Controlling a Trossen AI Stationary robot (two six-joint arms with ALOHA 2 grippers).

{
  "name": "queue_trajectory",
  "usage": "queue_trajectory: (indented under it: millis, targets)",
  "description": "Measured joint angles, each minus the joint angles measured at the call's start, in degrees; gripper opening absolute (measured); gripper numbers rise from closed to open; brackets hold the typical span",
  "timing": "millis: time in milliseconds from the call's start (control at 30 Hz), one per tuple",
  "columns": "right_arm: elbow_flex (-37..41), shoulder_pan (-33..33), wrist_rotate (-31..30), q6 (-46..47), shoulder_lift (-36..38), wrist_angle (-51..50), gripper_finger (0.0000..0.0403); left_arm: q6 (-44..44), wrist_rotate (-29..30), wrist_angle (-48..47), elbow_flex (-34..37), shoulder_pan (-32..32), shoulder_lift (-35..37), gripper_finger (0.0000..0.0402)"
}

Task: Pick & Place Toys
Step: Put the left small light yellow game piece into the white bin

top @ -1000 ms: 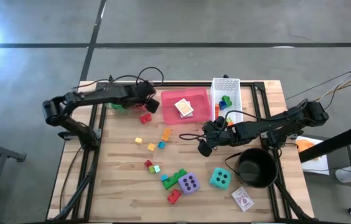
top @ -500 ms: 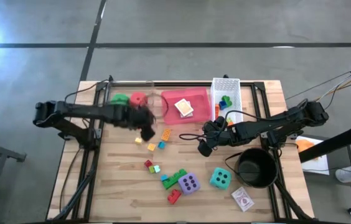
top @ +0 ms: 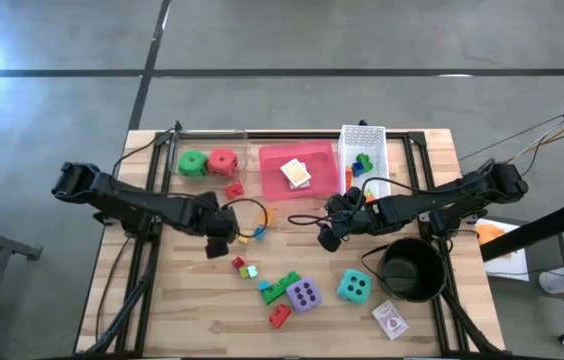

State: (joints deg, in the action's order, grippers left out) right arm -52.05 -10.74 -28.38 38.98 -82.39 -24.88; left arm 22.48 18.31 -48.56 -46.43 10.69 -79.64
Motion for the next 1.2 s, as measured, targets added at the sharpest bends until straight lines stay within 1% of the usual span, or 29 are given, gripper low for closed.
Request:
queue_trajectory:
  millis: [100,267,367,500,867,967,1200]
  targets:
    - [0.0,0.0,0.0,0.0,0.0,0.0,0.0334,-2.61,0.06,1.26,1.92,0.03,0.0,0.0275]
    - [0.0,0.0,0.0,0.0,0.02,0.0,0.0334,-9.36,0.18,4.17,4.73,-0.01,-0.17,0.0275]
    - [0.0,0.0,0.0,0.0,0.01,0.0,0.0334,-11.48,0.21,7.44,5.59,0.05,-0.17,0.0275]
    - [0.0,0.0,0.0,0.0,0.0,0.0,0.0334,-13.72,-0.33,8.35,5.63,-0.01,-0.52,0.0275]
    - [0.0,0.0,0.0,0.0,0.02,0.0,0.0334,-16.73,-2.64,10.6,5.63,-1.52,-0.55,0.0275]
    - [0.0,0.0,0.0,0.0,0.01,0.0,0.0334,-16.72,-4.45,10.63,5.63,-2.71,-1.37,0.0275]
    - [0.0,0.0,0.0,0.0,0.02,0.0,0.0334,-18.19,-4.69,11.14,5.63,-4.1,-5.42,0.0275]
